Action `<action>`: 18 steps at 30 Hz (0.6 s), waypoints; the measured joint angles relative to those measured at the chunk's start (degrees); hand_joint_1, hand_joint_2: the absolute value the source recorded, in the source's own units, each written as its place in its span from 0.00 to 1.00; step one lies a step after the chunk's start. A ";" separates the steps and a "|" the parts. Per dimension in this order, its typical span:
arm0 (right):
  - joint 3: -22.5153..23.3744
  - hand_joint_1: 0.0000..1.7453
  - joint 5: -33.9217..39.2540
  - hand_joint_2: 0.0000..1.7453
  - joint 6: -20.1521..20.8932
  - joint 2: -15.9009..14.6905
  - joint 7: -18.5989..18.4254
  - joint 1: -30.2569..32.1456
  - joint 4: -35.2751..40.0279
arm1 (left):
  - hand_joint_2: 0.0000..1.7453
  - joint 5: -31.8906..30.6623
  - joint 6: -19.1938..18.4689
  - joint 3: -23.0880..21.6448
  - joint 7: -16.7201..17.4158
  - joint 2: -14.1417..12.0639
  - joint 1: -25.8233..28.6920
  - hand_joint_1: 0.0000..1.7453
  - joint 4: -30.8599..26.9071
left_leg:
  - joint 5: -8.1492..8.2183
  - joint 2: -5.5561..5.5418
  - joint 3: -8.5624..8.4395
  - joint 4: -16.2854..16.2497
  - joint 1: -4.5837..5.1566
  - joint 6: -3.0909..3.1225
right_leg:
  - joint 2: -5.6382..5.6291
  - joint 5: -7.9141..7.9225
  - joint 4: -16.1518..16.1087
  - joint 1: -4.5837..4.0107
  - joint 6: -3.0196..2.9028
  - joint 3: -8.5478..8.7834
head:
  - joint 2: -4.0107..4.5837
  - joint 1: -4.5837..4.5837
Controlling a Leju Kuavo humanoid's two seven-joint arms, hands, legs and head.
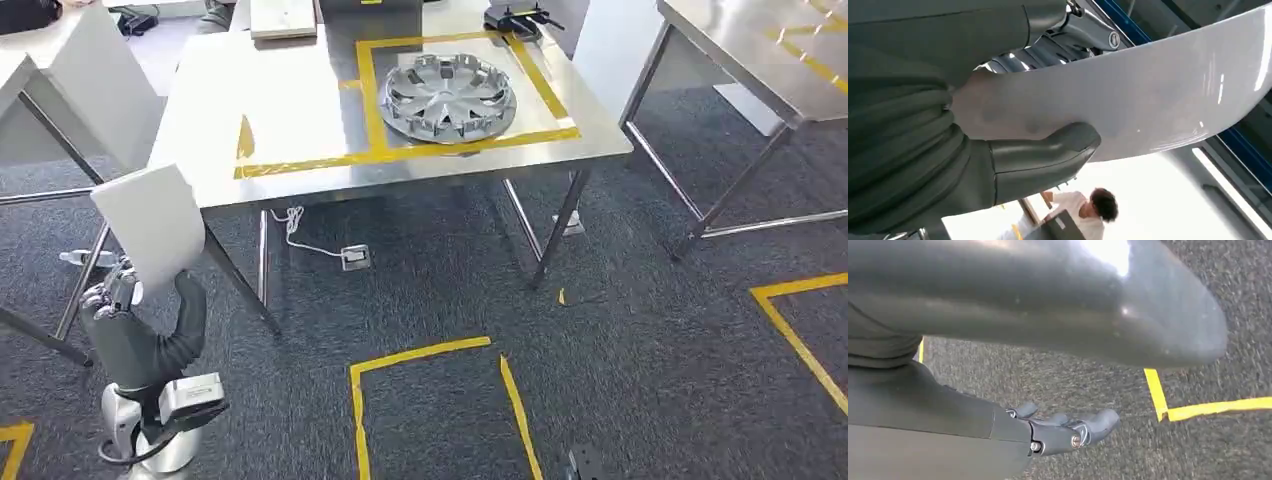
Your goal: Take the parts from the cabinet and place them on the table.
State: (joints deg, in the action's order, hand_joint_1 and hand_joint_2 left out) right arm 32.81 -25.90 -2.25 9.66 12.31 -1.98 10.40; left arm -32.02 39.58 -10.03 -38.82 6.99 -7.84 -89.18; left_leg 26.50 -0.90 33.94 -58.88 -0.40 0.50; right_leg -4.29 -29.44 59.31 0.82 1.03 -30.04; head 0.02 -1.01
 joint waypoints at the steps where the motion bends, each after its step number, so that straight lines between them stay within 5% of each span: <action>1: 0.02 0.00 0.00 0.00 -0.02 0.00 0.11 -0.09 0.00 | 1.00 0.00 0.02 0.00 -0.02 0.04 0.07 1.00 -0.05 | 0.07 0.15 -0.79 0.32 -0.07 0.35 | 1.76 -0.71 1.10 0.03 0.20 -0.26 | -0.02 0.26; 3: 0.02 0.00 -0.02 0.00 0.00 0.04 0.20 -0.64 0.00 | 1.00 0.00 0.04 0.02 -0.09 0.06 0.09 1.00 -0.13 | 0.28 0.33 -1.18 0.46 -0.03 0.77 | 3.51 -3.28 7.57 -0.05 0.51 -4.03 | 0.00 0.53; 5: 0.02 0.00 0.00 0.00 0.00 0.02 0.20 -0.74 -0.02 | 1.00 0.00 0.11 0.02 -0.09 0.06 0.53 1.00 -0.13 | 0.81 0.64 -1.36 0.46 0.02 0.98 | 3.66 -6.49 15.98 0.00 0.85 -9.76 | -0.02 0.55; 6: 0.02 0.00 0.00 0.00 0.02 0.02 0.20 -0.63 -0.02 | 1.00 -0.02 0.13 0.02 -0.09 0.06 0.84 1.00 -0.13 | 1.10 0.67 -1.62 0.44 0.02 0.90 | 3.69 -6.26 17.47 0.04 1.10 -11.41 | 0.00 0.59; 8: 0.02 0.00 -0.02 0.00 0.13 0.00 0.22 -0.41 0.00 | 1.00 -0.02 0.20 0.04 -0.09 0.06 1.20 1.00 -0.15 | 1.84 0.67 -2.60 0.42 -0.02 0.60 | 3.90 -1.62 12.61 0.12 1.03 -10.57 | 0.00 0.66; 10: 0.02 0.00 -0.11 0.00 0.17 -0.02 0.35 -0.37 0.00 | 1.00 -0.02 0.26 0.07 -0.09 0.06 1.32 1.00 -0.55 | 2.74 0.92 -3.68 0.40 -0.05 0.21 | 4.40 4.75 2.64 0.12 0.46 -6.70 | -0.02 0.68; 11: 0.02 0.00 -0.15 0.00 0.20 0.00 0.37 -0.37 -0.02 | 1.00 -0.02 0.31 0.07 -0.09 0.06 1.30 1.00 -0.61 | 3.16 0.98 -3.94 0.13 0.19 -0.11 | 4.94 4.40 0.56 -0.07 0.38 -6.19 | -0.02 0.63; 12: 0.02 0.00 -0.18 0.00 0.20 0.00 0.37 -0.62 -0.02 | 1.00 -0.02 0.35 0.09 -0.11 0.06 1.38 1.00 -0.75 | 3.42 0.93 -3.69 0.15 0.41 -0.50 | 5.05 1.87 0.40 -0.29 -0.07 -6.24 | 0.00 0.75; 13: 0.02 0.00 -0.18 0.00 0.22 0.02 0.39 -0.60 -0.02 | 1.00 -0.02 0.35 0.09 0.00 0.06 1.48 1.00 -0.94 | 3.76 1.11 -3.35 0.44 0.50 -0.93 | 4.87 3.29 0.11 -0.32 -0.44 -5.91 | -0.02 0.68; 16: 0.02 0.00 -0.18 0.00 0.22 0.09 0.39 -0.37 0.00 | 1.00 -0.04 0.37 0.09 -0.04 0.04 1.53 1.00 -1.18 | 4.07 1.06 -4.34 -0.67 0.36 -1.89 | 4.50 3.61 -0.16 0.11 -1.68 -4.86 | -0.02 0.72; 18: 0.02 0.00 -0.18 0.00 0.28 0.07 0.39 -0.51 0.00 | 1.00 -0.04 0.37 0.11 -0.09 0.02 1.48 1.00 -1.44 | 5.95 0.98 -0.93 -7.08 0.27 -2.31 | 4.31 3.24 -0.21 0.10 -2.26 -4.41 | 0.00 0.42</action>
State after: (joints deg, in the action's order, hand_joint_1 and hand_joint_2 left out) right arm 32.83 -26.08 -1.97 9.73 12.70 -2.49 10.40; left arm -32.06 39.95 -9.92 -38.91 7.02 -6.36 -90.62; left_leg 32.45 0.08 33.02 -65.96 -0.13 -1.81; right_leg 0.02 -26.20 59.10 0.92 -1.23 -34.44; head 0.02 -0.59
